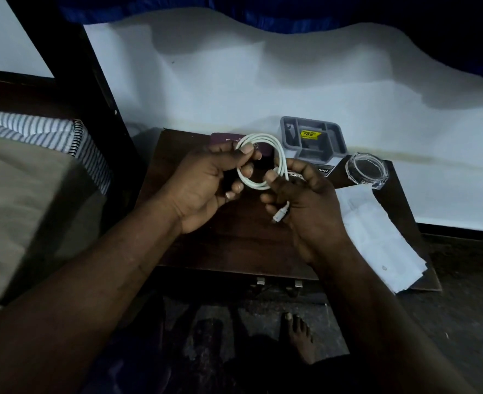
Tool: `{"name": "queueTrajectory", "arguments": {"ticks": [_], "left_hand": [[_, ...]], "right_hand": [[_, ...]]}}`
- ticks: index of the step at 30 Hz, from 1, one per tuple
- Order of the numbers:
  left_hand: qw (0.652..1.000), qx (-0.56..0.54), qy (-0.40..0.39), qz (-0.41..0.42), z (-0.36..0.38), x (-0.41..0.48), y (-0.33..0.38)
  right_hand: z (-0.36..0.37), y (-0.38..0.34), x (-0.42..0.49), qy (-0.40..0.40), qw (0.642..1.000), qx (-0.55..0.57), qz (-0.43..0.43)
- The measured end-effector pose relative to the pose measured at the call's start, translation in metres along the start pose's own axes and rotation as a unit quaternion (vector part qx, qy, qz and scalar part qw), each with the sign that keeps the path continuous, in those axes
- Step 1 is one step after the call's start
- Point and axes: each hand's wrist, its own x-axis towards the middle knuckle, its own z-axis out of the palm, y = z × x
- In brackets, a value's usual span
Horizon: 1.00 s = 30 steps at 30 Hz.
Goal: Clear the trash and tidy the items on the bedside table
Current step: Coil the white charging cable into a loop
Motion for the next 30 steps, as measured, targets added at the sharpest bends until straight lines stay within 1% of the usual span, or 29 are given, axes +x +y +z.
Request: {"name": "queueTrajectory", "arguments": {"ticks": [7,13,15,19,25,28,30], "left_hand": [[0.998,-0.058,0.018,0.009,-0.004,0.004,0.001],[0.998,-0.038,0.050,0.014,-0.007,0.006,-0.001],[0.997,-0.033,0.064,0.015,-0.006,0.006,0.000],[0.994,-0.046,0.094,0.017,-0.006,0.005,0.003],[0.993,-0.056,0.105,0.015,-0.003,0.003,0.004],[0.993,-0.071,0.099,0.006,-0.002,0.002,0.006],[0.993,-0.066,0.098,0.004,-0.002,0.002,0.006]], "right_hand": [[-0.001,0.000,0.000,0.020,1.000,-0.002,0.015],[0.002,-0.003,-0.002,0.035,0.999,0.011,0.000],[0.002,-0.003,-0.002,0.042,0.999,-0.001,-0.008],[0.002,-0.003,-0.002,0.028,0.999,-0.031,-0.008],[0.001,-0.001,0.000,0.035,0.997,-0.063,-0.005],[0.000,0.003,0.004,0.071,0.990,-0.117,-0.039],[-0.002,0.007,0.007,0.121,0.979,-0.153,-0.062]]}}
